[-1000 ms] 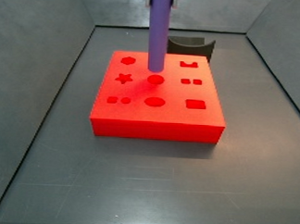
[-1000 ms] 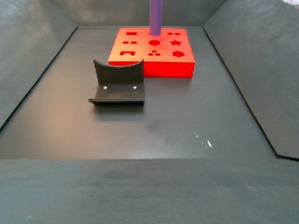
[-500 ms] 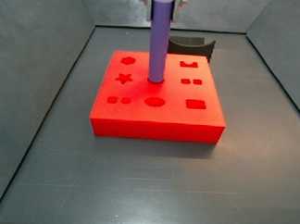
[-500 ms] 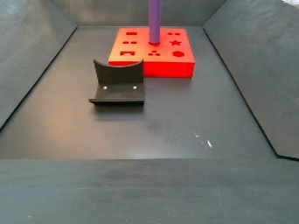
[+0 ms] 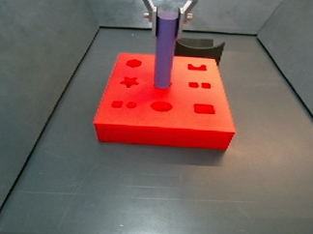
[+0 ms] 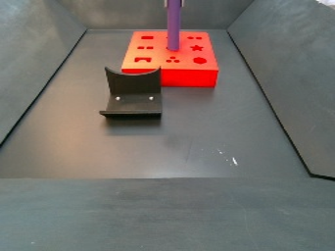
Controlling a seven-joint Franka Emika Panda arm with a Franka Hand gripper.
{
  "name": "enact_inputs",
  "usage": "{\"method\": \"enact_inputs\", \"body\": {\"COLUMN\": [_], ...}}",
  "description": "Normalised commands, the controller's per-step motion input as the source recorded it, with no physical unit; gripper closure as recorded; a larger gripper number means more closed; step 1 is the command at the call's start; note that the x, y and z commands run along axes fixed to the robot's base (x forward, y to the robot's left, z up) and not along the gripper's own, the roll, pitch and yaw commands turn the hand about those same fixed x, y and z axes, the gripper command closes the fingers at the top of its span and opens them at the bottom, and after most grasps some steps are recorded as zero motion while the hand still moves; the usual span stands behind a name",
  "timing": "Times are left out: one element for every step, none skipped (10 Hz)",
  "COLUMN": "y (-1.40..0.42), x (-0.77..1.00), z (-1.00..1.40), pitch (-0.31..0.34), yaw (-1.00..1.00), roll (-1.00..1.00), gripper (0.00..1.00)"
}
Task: Insert the round object.
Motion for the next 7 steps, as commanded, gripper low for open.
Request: {"method": "enact_inputs", "body": {"y": [0.06, 0.08, 0.03, 0.0, 0.0, 0.0, 0.0], "x": [0.0, 0.0, -0.05, -0.13, 0.0, 0.0, 0.0], "z": [-0.83, -0.87, -0.97, -0.67, 0.0, 0.0, 0.0], "pitch": [-0.204, -0.179, -0.129, -0.043, 0.0, 0.0, 0.0], "yaw": [0.0, 0.0, -0.01, -0.06, 0.0, 0.0, 0.0], "roll": [0.0, 0.02, 0.08, 0.17, 0.02, 0.02, 0.02], "gripper": [1.0, 1.0, 1.0, 1.0, 1.0, 1.0, 1.0]}}
